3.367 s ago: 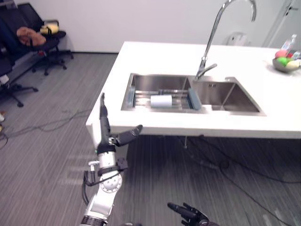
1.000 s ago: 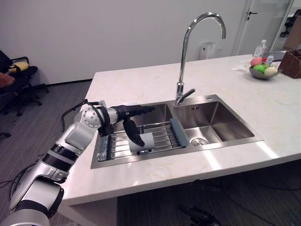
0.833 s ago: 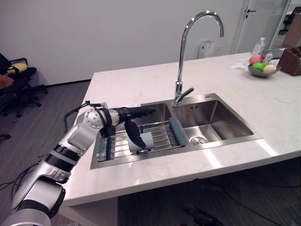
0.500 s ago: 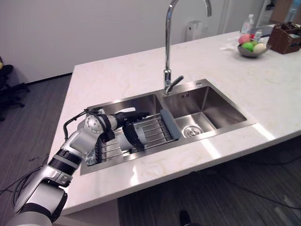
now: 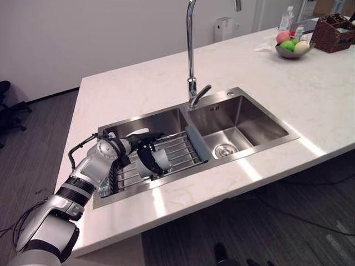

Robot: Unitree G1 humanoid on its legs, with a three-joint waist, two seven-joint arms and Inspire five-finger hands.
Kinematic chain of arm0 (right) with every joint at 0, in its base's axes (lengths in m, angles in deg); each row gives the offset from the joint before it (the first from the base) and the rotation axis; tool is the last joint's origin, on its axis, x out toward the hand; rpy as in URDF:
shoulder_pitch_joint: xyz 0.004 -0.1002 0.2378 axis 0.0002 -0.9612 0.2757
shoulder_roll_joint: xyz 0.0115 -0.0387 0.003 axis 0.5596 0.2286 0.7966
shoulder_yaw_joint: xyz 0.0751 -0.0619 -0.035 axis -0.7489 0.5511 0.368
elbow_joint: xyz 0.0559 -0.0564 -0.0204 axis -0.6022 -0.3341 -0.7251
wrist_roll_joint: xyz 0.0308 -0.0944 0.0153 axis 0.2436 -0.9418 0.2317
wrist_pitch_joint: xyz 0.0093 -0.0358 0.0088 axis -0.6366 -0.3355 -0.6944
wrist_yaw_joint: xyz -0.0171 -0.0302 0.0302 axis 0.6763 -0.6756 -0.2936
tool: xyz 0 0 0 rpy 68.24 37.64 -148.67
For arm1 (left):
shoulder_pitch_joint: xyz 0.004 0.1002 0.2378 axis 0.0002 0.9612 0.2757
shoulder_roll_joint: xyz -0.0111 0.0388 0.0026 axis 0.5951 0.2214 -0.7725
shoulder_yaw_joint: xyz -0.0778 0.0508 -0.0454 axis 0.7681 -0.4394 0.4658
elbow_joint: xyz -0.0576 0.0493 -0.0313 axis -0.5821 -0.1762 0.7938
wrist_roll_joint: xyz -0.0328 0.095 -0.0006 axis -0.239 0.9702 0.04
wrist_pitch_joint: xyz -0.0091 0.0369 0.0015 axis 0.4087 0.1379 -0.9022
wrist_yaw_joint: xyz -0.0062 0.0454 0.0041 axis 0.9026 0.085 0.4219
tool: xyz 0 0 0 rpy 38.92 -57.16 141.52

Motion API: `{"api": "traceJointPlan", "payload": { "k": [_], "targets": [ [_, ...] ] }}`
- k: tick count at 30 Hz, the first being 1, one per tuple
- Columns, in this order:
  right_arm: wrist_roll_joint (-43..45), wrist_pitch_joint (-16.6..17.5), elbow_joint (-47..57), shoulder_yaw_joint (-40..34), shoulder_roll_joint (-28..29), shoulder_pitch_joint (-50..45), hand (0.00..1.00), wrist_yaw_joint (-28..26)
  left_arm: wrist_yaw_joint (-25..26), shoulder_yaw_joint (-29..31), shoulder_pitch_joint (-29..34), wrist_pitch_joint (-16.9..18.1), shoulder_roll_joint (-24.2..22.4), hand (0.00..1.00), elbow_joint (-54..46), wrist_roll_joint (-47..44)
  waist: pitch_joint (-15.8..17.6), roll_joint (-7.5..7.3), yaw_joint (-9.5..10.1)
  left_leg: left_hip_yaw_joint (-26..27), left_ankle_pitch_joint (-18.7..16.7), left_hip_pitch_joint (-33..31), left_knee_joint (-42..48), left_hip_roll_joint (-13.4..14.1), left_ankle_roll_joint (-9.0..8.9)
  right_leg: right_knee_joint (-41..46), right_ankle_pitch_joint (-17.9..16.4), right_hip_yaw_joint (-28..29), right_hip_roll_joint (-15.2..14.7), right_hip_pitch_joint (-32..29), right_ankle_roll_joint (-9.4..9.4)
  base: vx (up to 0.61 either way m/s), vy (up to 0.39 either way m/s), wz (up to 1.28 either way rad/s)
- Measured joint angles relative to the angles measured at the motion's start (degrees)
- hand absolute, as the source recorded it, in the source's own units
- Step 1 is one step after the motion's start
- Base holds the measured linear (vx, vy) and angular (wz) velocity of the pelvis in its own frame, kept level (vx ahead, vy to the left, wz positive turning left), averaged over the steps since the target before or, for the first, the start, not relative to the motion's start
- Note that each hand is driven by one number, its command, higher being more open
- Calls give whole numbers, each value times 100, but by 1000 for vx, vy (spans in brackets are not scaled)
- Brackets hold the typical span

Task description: Walk over to the sink, pick up the cup, carry it to the dishwasher, place the cup inside the dishwasher, then close the dishwasher door

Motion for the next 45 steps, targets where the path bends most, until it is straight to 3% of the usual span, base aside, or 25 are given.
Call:
{"api": "traceJointPlan", "payload": {
  "k": [23, 36, 45],
  "targets": [
    [-60, -4, 57, 142, 27, -54, 100, -4, 35, 385, 154, 326, -2, 100, 27, 40, 102, 10, -18, -55, -34, 112, -17, 75, -55, -3, -71, -68, 52, 119, -20, -20, -15, 1],
    [-59, -5, 66, 139, 31, -102, 100, -7, 0, 488, 230, 427, 93, 100, -712, 40, 99, -12, 235, -255, -38, -66, 109, 7, 32, 0, -41, -166, -55, 122, 18, -49, -23, 7],
    [-59, -38, 62, 140, 88, -95, 100, -7, -250, 549, 230, 424, 240, 100, -1089, 40, 89, -127, 344, -294, -41, -112, 153, 1, 45, 3, -35, -198, -77, 115, 25, -26, -18, 2]
  ]
}}
